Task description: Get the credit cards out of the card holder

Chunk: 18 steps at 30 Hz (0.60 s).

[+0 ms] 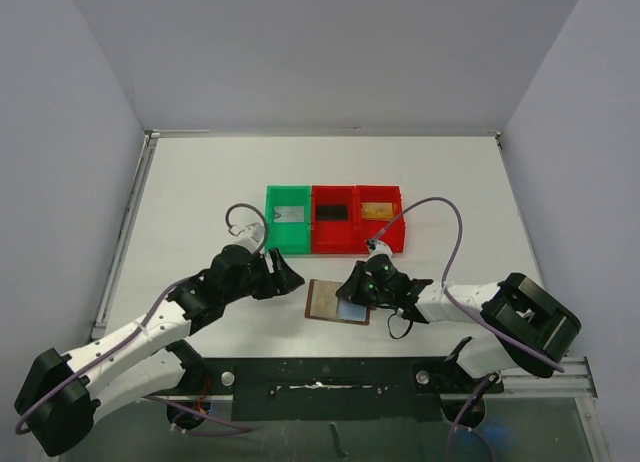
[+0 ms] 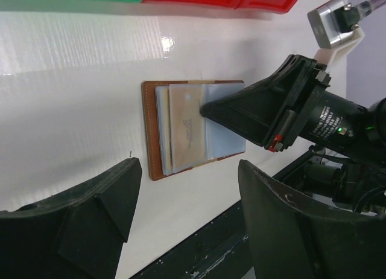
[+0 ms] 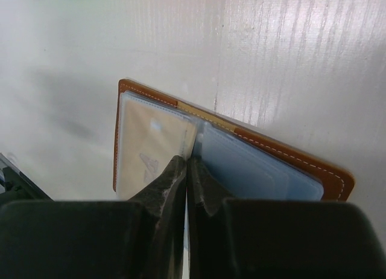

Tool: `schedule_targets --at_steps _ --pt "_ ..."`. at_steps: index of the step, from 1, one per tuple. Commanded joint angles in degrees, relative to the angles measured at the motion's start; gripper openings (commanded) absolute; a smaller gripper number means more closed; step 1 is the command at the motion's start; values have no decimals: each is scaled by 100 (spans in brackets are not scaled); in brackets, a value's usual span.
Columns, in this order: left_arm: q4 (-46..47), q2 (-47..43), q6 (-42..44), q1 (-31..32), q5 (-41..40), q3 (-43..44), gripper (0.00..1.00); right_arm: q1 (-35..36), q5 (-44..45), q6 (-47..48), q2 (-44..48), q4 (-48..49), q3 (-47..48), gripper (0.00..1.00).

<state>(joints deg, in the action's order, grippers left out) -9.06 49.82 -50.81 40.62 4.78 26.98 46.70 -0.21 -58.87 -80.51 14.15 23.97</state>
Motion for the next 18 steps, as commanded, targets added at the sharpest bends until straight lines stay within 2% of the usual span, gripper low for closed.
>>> schedule_targets --at_steps 1,9,18 --pt "947 582 -195 354 -460 8 63 -127 -365 234 142 205 -186 2" --pt "1525 1329 -268 489 -228 0 54 -214 -339 -37 36 415 -281 0" --pt "2317 1645 -562 763 -108 -348 47 -264 -201 -331 -194 589 -529 0"
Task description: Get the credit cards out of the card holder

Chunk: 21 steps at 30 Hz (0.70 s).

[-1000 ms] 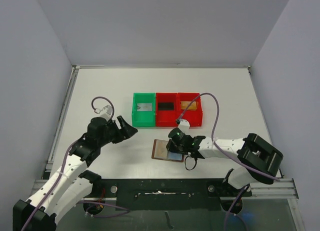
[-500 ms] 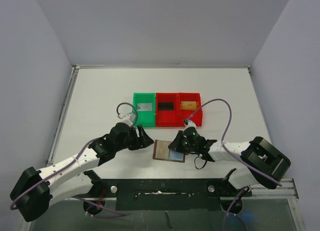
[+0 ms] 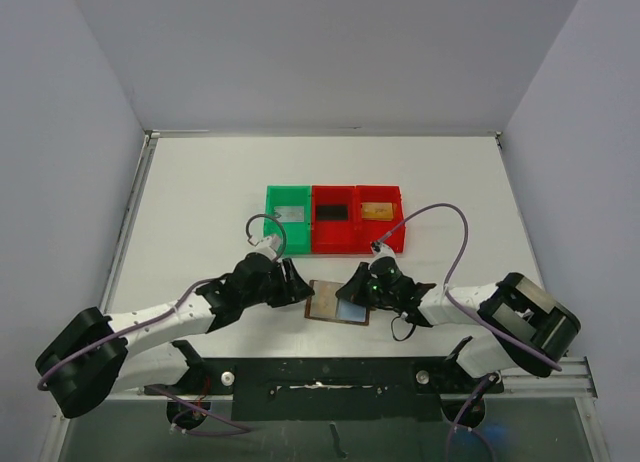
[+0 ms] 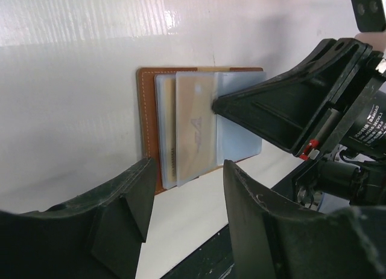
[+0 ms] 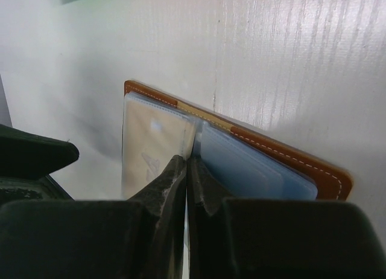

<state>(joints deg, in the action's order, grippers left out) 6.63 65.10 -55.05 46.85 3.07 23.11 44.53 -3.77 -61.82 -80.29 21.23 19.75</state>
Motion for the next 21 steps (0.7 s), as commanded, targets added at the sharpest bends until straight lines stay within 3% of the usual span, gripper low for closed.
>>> schedule_targets --at_steps 1,16,21 --pt "751 184 -133 174 48 62 47 -49 159 -51 -247 -127 -108 0" --pt "916 675 -252 371 -26 88 35 -104 140 -115 -382 -168 -130 0" --pt "473 757 -323 398 -278 184 33 -102 142 -130 -401 -151 -144 0"
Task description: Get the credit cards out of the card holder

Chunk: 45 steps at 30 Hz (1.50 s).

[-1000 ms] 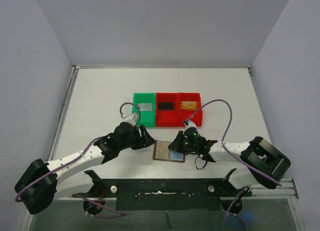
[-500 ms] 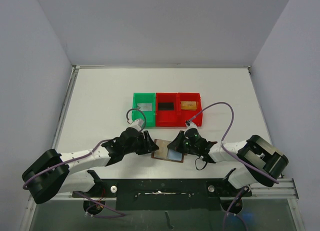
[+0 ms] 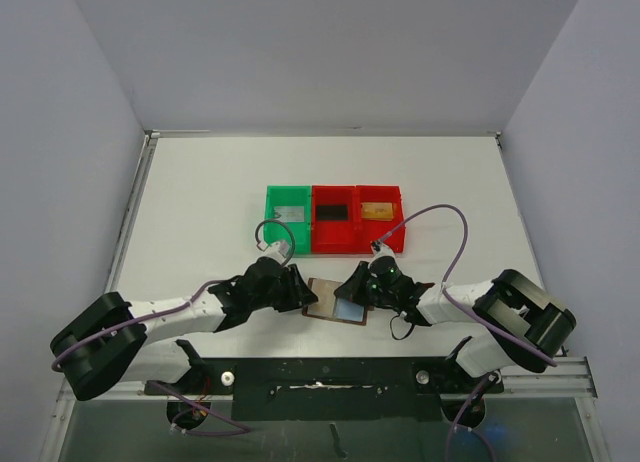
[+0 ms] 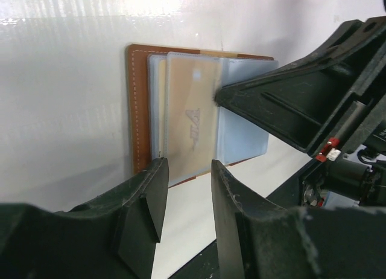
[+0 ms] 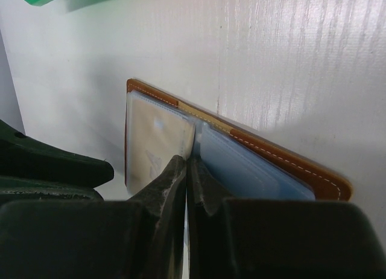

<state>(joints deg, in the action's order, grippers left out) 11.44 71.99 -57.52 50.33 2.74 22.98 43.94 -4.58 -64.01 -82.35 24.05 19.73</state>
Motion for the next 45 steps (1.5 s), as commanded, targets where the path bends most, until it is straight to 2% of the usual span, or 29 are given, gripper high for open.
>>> schedule_targets --at_steps 1,5,8,12,18,22,29,37,45 --pt "-12 63 -83 57 -257 187 33 -44 218 86 -205 -422 -151 0" --pt "108 -65 -160 67 -270 96 33 -50 60 160 -248 -316 -130 0" --pt "-76 -250 -164 89 -412 139 33 -26 -8 327 -100 -513 64 10" --pt "-511 -678 -159 97 -821 189 33 134 258 625 118 -1277 596 26" --pt "-1045 -1383 -222 92 -1213 82 34 510 1188 911 137 -2758 1666 35" --pt "-1249 -1722 -262 87 -1298 -1 35 801 1783 903 -31 -3649 2232 37" --pt "-1366 -1800 -260 93 -1285 -10 35 984 2250 728 -352 -4300 2700 39" --pt "-1322 -1717 -260 95 -1270 2 35 1053 2038 772 -595 -3964 2743 42" --pt "-1333 -1686 -260 92 -1268 29 36 1198 2347 766 -528 -4296 3001 43"
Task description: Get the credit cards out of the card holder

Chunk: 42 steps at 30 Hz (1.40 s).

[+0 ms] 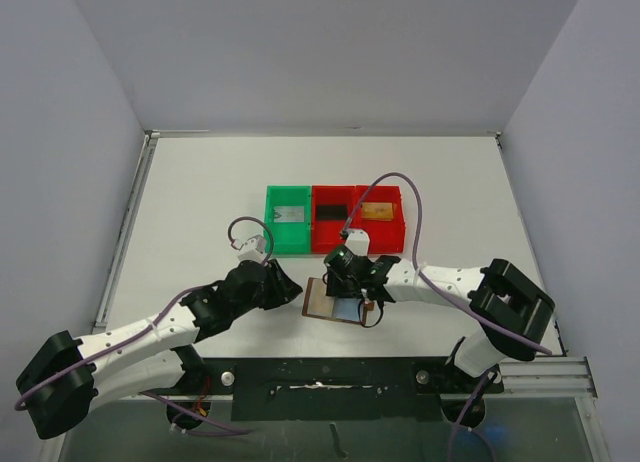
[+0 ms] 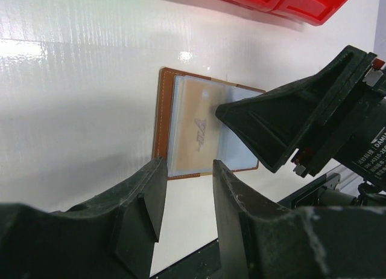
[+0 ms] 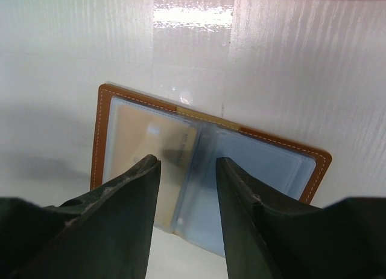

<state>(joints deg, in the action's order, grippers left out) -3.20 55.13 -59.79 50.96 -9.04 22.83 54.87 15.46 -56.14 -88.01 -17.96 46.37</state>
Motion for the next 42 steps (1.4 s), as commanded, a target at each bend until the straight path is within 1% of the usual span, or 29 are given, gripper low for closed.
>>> schedule_targets --at_steps 1,5,10,16,17,19,22,23,25,27,29,33,36,42 --pt "133 6 -33 28 -102 46 36 105 315 25 46 -57 353 43" --pt "114 68 -33 28 -134 61 36 109 163 130 12 160 349 42" --pt "109 100 -24 28 -117 69 36 103 91 -42 -242 188 308 42" --pt "118 82 -34 28 -111 21 36 70 -132 -116 -472 571 -9 41" --pt "118 88 -33 28 -108 27 36 56 -125 -142 -494 559 -76 40" --pt "118 90 -33 28 -101 32 36 26 -102 -219 -500 552 -205 35" --pt "139 124 -33 28 -84 33 36 -54 -192 -282 -428 743 -506 19" --pt "167 134 -28 28 -62 29 36 -89 -278 -279 -401 867 -625 16" --pt "271 175 -17 32 -4 13 36 -192 -511 -259 -357 1206 -868 11" --pt "408 241 0 31 95 -12 36 -293 -739 -286 -322 1546 -1112 10" --pt "585 322 11 39 205 -30 36 -415 -941 -329 -290 1938 -1356 6" --pt "869 534 43 42 413 -65 36 -679 -1341 -395 -277 2530 -1780 3" --pt "1037 707 46 46 513 -77 36 -769 -1462 -438 -285 2767 -1946 2" --pt "1129 1062 -25 63 530 -62 36 -847 -1570 -461 -337 2942 -2085 2"
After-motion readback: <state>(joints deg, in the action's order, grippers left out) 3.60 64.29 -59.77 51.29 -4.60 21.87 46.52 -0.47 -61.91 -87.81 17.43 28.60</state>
